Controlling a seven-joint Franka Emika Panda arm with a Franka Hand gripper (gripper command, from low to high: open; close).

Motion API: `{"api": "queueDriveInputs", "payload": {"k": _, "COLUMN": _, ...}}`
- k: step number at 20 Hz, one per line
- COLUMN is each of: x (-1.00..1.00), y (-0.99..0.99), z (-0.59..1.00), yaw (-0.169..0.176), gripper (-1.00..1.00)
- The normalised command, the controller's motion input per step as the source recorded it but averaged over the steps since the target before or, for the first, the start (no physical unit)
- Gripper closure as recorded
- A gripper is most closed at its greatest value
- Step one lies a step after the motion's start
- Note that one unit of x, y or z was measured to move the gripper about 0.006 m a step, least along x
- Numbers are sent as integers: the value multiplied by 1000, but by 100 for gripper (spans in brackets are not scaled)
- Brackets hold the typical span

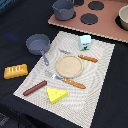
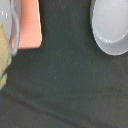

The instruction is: Interact with the objects in diverse but meaningful ways.

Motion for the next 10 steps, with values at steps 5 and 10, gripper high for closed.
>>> {"api": "queueDriveInputs", "payload": {"k": 5, "x": 803, "y": -173, "z": -10, "yaw": -90, "gripper": -100}}
{"api": "queueDriveInputs", "payload": {"k": 10, "x": 893, "y": -140, "z": 10, "yaw": -75, "gripper": -100}}
